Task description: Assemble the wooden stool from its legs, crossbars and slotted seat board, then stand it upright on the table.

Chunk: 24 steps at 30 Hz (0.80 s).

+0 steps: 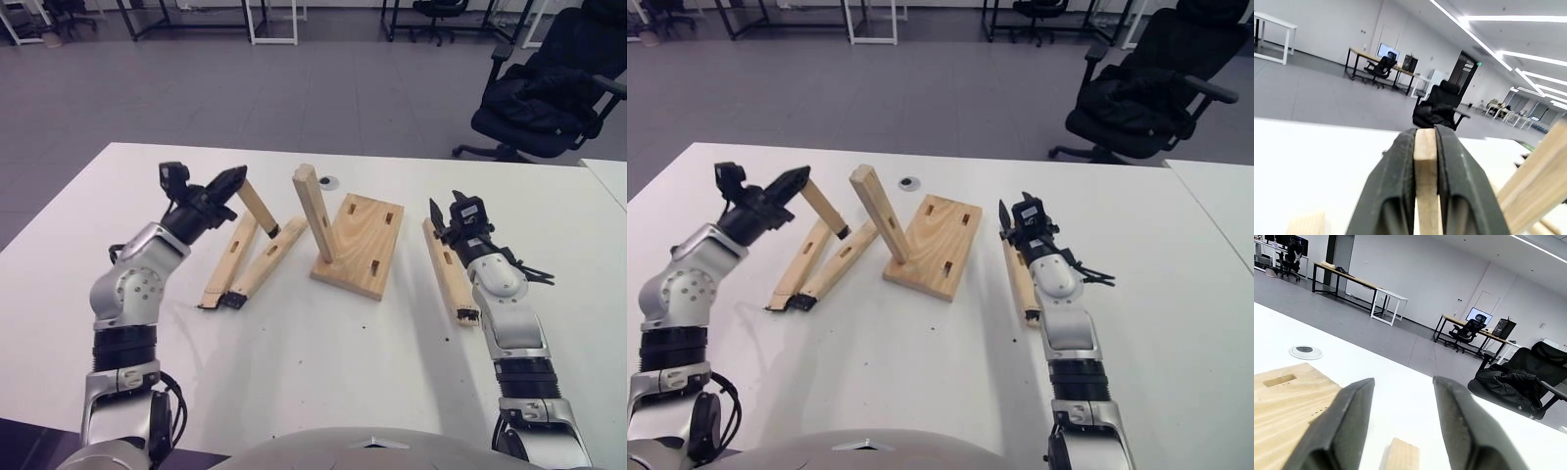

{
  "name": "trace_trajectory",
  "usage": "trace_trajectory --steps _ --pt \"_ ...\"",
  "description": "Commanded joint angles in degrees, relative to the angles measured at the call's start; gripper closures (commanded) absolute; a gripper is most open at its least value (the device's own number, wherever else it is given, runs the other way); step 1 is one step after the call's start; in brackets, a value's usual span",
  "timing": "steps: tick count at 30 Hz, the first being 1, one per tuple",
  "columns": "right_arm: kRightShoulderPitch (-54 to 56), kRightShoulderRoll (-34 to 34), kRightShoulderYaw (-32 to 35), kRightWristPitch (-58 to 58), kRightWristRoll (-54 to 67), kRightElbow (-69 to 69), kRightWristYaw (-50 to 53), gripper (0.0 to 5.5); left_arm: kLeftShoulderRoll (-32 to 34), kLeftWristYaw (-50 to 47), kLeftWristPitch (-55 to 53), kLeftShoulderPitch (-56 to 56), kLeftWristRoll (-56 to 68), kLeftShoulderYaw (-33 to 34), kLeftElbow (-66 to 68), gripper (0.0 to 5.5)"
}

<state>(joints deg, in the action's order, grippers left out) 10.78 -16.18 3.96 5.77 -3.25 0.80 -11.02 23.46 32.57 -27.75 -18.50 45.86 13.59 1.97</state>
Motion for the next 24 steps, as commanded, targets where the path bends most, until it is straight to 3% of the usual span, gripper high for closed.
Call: trace_trajectory --steps 1,12,24 --pt "-0.1 0.4 -0.3 -1.3 0.6 1.5 -0.2 3.26 -1.2 3.4 5.2 0.6 -6.1 -2.5 4.4 5.11" --pt "-0.6 1.1 -1.5 -2.6 0.6 2.4 0.0 3.26 -2.9 6.3 15.0 -0.2 -14.3 -3.1 14.2 5.11" --pt "-1.2 1.1 -3.2 -3.6 -0.6 2.7 0.5 3.26 -4.8 6.4 11.3 -0.6 -10.1 0.7 12.1 5.11"
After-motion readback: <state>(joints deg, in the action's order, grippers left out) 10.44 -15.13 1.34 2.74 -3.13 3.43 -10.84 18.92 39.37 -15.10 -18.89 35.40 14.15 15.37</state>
